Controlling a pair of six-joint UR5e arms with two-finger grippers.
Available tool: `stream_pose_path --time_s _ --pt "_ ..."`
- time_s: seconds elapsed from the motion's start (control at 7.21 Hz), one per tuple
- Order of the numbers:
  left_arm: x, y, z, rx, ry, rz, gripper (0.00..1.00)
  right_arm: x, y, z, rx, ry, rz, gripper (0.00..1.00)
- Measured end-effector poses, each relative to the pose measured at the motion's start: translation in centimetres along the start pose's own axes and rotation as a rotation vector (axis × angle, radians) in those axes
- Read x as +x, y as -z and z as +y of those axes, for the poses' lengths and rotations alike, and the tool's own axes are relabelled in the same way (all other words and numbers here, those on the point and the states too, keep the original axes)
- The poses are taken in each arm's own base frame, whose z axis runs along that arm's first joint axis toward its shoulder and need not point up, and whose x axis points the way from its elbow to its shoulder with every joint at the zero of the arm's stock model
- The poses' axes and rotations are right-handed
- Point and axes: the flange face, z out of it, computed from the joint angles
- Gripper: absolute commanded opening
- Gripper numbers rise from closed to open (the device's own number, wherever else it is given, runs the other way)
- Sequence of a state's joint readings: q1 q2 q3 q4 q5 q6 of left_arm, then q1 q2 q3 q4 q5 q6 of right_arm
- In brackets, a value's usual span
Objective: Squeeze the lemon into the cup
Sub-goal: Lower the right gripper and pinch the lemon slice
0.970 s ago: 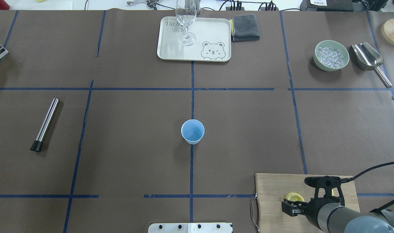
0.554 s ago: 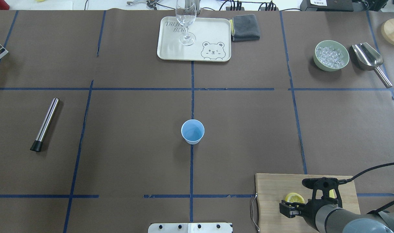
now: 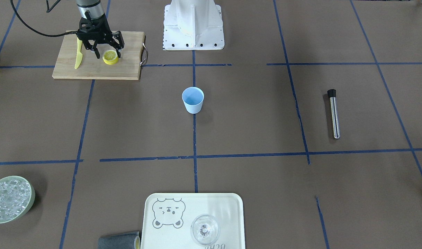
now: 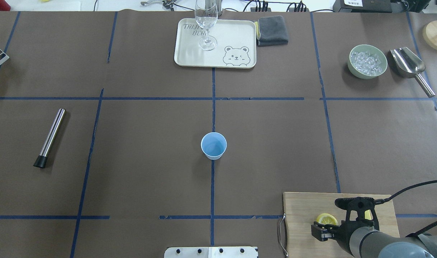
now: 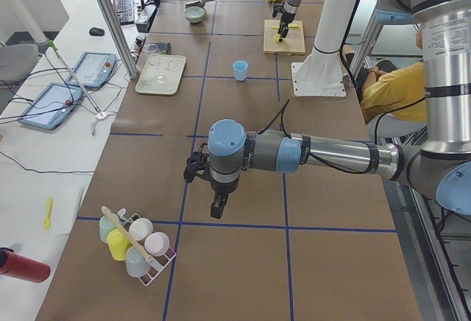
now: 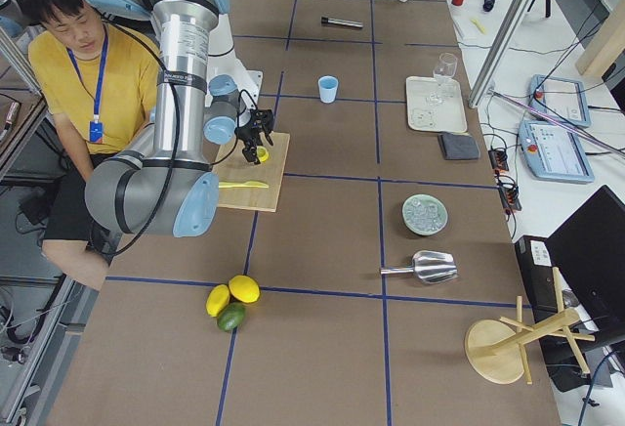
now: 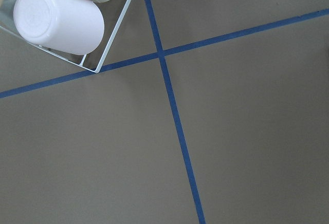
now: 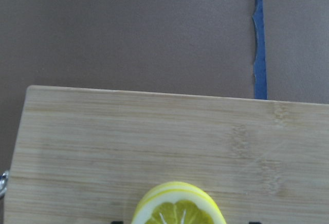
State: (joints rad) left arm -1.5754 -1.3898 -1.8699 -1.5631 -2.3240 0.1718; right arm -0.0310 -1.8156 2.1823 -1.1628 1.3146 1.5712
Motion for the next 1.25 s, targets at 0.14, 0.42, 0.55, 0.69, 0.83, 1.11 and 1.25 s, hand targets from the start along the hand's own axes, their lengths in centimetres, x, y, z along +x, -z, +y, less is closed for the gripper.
stream_pose_path --time_s 0.14,0.42,0.55,0.69,0.83,1.11,1.25 --pt "0.01 0.02 -0.01 0.0 0.0 0.0 1.0 -0.01 -0.02 0.03 0.0 0.001 0.0 0.77" --pt "0.04 0.05 -0.02 0.001 -0.001 0.0 1.0 -0.08 -0.02 0.05 -0.001 0.001 -0.001 0.77" --pt "0.05 0.05 -0.02 0.001 -0.001 0.0 1.0 -0.12 -0.01 0.05 -0.001 0.001 -0.002 0.77" --pt "0.05 0.05 -0.02 0.001 -0.001 0.0 1.0 -0.17 0.02 0.04 -0.001 0.001 -0.003 0.74" --pt "0.06 0.07 -0.02 0.001 -0.001 0.0 1.0 -0.32 0.06 0.04 -0.002 0.001 -0.006 0.72" --pt "0.09 0.1 -0.03 0.002 -0.001 0.0 1.0 -0.64 0.13 0.0 -0.002 0.0 -0.013 0.69" --pt "0.13 0.15 -0.05 0.002 -0.002 -0.001 1.0 -0.66 0.13 -0.02 -0.001 0.0 -0.013 0.47"
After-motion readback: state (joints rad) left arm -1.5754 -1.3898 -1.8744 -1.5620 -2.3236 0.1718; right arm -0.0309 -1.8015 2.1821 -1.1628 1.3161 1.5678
